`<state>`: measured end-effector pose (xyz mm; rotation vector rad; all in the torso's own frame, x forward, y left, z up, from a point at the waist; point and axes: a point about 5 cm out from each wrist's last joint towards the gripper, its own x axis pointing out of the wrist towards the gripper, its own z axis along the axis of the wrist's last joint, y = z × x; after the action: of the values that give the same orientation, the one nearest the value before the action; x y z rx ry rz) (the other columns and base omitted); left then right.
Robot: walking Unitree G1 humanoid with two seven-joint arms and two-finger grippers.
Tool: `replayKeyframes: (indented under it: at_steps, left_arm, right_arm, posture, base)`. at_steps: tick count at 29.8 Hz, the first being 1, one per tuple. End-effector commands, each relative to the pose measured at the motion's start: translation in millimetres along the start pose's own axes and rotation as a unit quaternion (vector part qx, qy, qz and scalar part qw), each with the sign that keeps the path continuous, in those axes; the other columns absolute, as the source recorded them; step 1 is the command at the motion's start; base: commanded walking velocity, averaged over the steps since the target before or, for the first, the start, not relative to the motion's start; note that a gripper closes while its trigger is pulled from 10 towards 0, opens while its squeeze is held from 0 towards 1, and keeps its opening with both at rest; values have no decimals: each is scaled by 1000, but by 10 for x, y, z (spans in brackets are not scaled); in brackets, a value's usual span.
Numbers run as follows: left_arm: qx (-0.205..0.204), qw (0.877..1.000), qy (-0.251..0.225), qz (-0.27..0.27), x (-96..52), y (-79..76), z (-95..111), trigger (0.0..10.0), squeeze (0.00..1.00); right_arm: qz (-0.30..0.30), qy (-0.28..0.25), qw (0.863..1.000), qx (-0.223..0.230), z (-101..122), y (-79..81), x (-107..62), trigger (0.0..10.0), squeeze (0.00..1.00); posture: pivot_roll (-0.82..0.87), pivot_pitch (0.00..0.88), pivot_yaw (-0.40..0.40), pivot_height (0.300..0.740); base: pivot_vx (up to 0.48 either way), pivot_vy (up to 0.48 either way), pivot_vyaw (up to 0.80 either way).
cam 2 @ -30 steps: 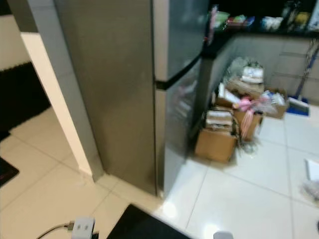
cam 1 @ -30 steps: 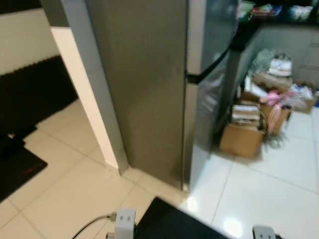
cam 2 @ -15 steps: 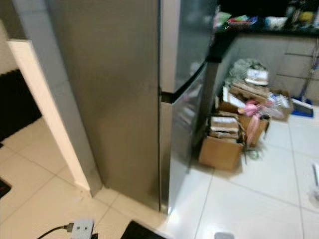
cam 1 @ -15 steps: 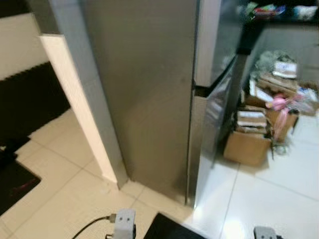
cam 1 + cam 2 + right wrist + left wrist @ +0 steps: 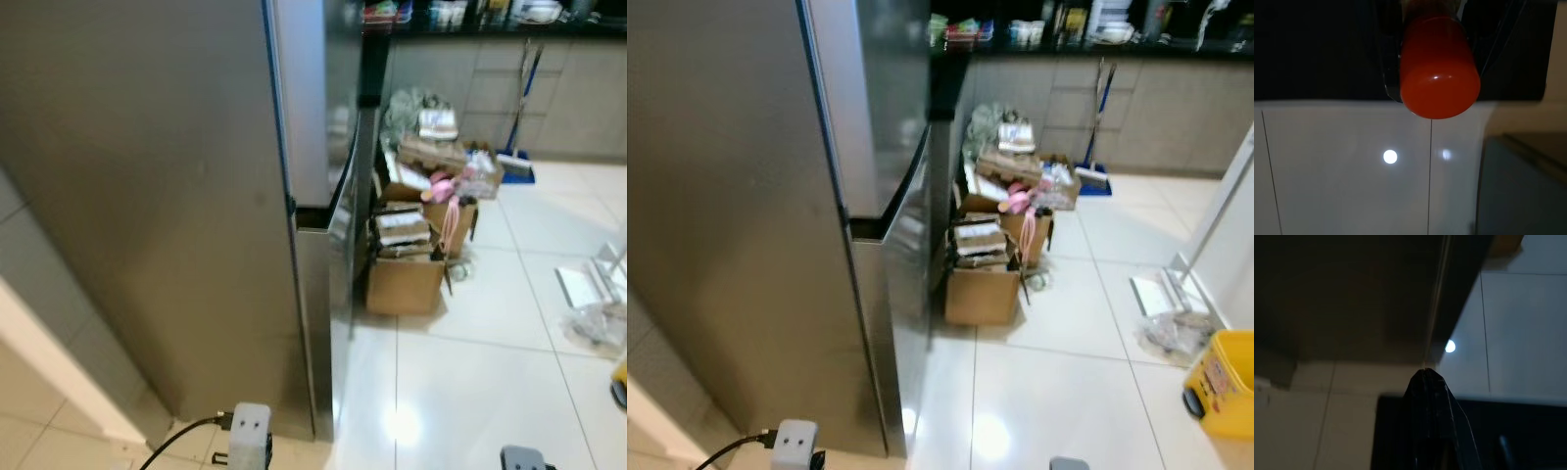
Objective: Restocking fridge
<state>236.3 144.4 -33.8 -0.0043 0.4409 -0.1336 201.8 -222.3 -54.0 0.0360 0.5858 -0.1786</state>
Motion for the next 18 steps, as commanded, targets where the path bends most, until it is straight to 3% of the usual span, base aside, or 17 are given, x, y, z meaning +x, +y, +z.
replayKeyframes:
  at_steps: [1, 14, 18]
  left_arm:
    - [0, 1000, 16, 5, -61, 47, -101, 10000, 0]
    - [9, 1000, 1, -2, -75, 36, -82, 10000, 0]
    - [19, 1000, -3, -9, -75, -1, -74, 10000, 0]
  right_arm:
    - [1, -2, 1000, 2, -26, 24, -17, 10000, 0]
    - [2, -4, 1000, 0, -16, 30, -12, 10000, 0]
    - [3, -6, 1000, -1, -3, 26, -8, 10000, 0]
  posture:
    - [-46, 100, 81, 740]
    - [-43, 102, 74, 740]
    - [-48, 105, 73, 740]
  base:
    - [0, 0, 0]
    - [0, 0, 0]
    - [0, -480, 0]
